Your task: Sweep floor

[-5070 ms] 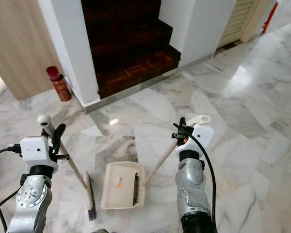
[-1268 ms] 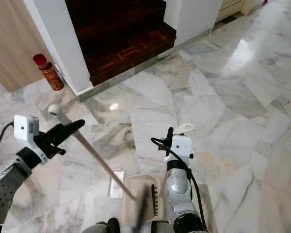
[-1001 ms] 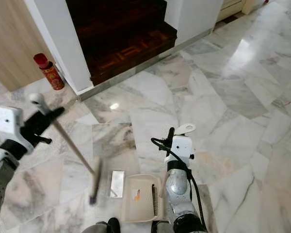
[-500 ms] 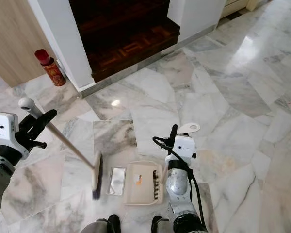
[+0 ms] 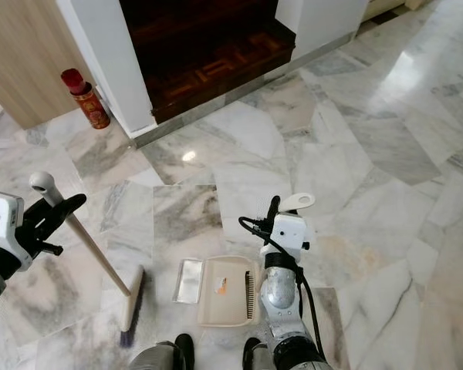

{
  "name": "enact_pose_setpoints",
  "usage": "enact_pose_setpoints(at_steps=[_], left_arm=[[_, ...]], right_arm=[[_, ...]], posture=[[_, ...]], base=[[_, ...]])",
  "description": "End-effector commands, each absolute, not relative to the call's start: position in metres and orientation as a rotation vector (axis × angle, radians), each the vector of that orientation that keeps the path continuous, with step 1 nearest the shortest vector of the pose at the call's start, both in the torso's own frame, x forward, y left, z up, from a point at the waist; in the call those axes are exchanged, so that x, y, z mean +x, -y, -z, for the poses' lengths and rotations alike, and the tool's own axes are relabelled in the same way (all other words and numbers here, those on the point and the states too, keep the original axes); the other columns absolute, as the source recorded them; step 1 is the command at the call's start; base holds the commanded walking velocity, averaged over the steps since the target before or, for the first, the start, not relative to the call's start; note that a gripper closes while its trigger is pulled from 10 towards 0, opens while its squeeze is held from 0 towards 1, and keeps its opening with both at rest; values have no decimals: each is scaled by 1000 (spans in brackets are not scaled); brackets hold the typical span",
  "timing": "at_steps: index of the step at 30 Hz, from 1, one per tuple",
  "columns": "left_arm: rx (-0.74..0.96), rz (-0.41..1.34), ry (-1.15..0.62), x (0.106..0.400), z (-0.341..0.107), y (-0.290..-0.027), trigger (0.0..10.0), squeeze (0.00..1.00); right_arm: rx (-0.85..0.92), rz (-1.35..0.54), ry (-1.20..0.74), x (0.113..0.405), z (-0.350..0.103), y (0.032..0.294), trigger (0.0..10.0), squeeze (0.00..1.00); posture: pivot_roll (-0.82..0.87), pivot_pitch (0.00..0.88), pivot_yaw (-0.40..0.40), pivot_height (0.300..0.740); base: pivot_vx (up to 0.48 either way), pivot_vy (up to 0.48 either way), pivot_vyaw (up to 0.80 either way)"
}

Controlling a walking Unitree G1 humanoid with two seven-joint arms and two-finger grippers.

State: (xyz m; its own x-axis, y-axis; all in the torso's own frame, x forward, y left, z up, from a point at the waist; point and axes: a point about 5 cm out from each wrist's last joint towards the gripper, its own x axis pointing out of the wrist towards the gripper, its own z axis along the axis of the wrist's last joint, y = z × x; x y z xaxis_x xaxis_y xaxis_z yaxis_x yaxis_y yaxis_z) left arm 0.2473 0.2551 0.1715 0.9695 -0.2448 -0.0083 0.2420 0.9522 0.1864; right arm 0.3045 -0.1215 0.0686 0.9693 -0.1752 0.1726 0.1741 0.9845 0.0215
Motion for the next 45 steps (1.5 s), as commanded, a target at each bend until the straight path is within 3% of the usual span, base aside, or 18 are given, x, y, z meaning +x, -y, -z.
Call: enact_pose_setpoints(at_steps=[1, 7, 21, 27, 37, 42, 45], left_arm=[[200, 269, 18, 243, -177, -256, 10000, 0], [75, 342, -106, 239, -151, -251, 10000, 0], [-229, 408, -46, 243, -164, -239, 10000, 0], [-276, 400, -2, 244, -174, -243, 10000, 0], [32, 462, 29, 240, -215, -239, 10000, 0], [248, 340, 94, 247, -231, -253, 10000, 0], [285, 254, 127, 250, -230, -260, 10000, 0]], right_arm=[[10, 172, 142, 300, -60, 118, 10000, 0], [9, 175, 143, 299, -59, 118, 10000, 0], [11, 177, 135, 299, -58, 119, 10000, 0], [14, 172, 133, 300, -58, 118, 10000, 0], [19, 163, 124, 302, -58, 118, 10000, 0], [19, 159, 120, 302, -58, 117, 10000, 0], [20, 159, 117, 303, -57, 117, 10000, 0]], posture=[[200, 270, 33, 740], [185, 269, 38, 740], [182, 262, 35, 740], [183, 256, 33, 740], [190, 248, 28, 740], [193, 246, 29, 740], [189, 246, 29, 740]], base=[[0, 0, 0], [0, 0, 0], [0, 0, 0], [0, 0, 0], [0, 0, 0], [0, 0, 0], [0, 0, 0]])
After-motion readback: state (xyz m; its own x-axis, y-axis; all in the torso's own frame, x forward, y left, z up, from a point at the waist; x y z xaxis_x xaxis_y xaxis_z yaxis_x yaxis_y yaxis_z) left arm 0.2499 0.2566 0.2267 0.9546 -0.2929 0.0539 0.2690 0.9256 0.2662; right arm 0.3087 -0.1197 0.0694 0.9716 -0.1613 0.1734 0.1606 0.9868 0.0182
